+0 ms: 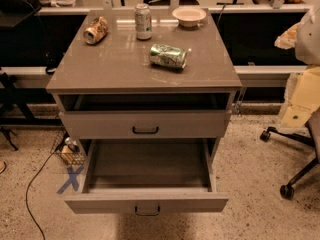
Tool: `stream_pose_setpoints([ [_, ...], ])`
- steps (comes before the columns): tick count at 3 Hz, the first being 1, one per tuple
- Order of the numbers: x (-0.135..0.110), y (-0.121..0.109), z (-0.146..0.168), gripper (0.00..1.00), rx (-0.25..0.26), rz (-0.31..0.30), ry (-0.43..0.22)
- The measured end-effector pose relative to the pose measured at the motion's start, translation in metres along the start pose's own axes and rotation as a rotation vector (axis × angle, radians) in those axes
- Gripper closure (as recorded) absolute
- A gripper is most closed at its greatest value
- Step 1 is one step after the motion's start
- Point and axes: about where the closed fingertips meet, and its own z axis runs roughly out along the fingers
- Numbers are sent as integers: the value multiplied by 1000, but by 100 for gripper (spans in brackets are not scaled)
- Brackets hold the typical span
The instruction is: Close middle drawer
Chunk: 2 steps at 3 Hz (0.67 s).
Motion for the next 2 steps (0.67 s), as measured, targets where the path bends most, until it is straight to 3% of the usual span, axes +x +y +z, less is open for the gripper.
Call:
stream_pose_setpoints([
  [1, 0, 0, 0, 0, 0, 0, 0],
  [2, 9, 5, 13, 0, -53, 65, -29],
])
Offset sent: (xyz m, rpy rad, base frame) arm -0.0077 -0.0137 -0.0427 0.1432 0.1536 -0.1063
